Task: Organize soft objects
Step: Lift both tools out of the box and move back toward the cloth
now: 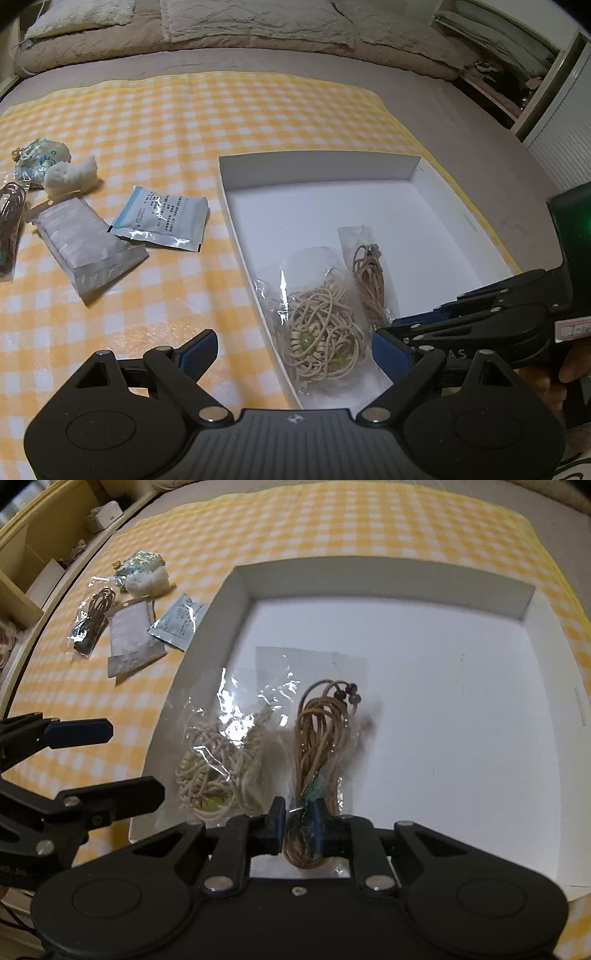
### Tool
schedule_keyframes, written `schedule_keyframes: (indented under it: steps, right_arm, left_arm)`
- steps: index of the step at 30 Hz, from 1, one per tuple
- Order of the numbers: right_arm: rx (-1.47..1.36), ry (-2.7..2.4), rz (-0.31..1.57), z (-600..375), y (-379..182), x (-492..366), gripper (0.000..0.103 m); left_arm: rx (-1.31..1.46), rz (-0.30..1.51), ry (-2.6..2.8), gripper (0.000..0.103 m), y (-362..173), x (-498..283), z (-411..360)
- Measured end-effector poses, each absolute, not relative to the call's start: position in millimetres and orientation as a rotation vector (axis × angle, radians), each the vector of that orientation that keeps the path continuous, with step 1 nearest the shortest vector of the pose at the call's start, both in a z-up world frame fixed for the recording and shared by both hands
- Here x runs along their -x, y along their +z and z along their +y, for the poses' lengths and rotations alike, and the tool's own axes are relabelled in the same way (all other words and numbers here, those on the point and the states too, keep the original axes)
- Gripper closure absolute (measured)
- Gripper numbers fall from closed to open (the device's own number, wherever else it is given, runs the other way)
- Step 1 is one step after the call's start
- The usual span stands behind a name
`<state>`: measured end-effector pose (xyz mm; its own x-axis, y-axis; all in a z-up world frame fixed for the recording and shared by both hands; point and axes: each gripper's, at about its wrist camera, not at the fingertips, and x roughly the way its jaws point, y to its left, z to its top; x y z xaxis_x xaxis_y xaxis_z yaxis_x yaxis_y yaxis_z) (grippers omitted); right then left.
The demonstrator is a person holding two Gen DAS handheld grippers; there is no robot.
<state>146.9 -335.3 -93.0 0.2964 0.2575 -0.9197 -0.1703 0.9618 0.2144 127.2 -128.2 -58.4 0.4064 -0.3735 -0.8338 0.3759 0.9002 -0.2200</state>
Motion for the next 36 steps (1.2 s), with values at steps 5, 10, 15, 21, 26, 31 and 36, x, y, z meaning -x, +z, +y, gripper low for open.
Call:
schedule_keyframes:
  steps: [5,10,15,21,26,31,36]
  right_arm:
    - [-0.084,0.287,1.239,-334.6,-92.5,-146.5,0.079]
    - [-0.158,0.251,1.19,-349.8,-74.3,-141.1,0.07]
    - [-0.164,0.193,1.122,-363.6,-57.2,-129.6,0.066]
    - [-0.133,0.177,1.045,-366.1,-42.7,-117.8,0.057]
    - [-0.087,0.164,1.002,-361.2,-35.0,-106.6,0.033]
    - [-0.042,0.117,0.96,-358.5,-31.6,-99.8,0.016]
    - [-0.018,0.087,0.918,-360.0,-31.8,-94.7,0.0]
  left_arm:
    - [-0.007,1.044,-0.478,0.012,-57.2,-126.2,-128.3]
    - [-0.007,1.038,-0.473,0.012,-55.7,-125.7,-124.8]
    - [0.004,1.025,-0.463,0.012,-51.6,-124.6,-121.3]
    - [0.013,1.007,-0.453,0.012,-46.7,-122.9,-116.8]
    - [0.015,0.995,-0.436,0.006,-44.4,-120.8,-113.7]
    - [0.014,0.981,-0.424,0.001,-42.1,-117.8,-110.7]
    - [-0.002,0.944,-0.407,0.0,-39.1,-115.9,-106.3]
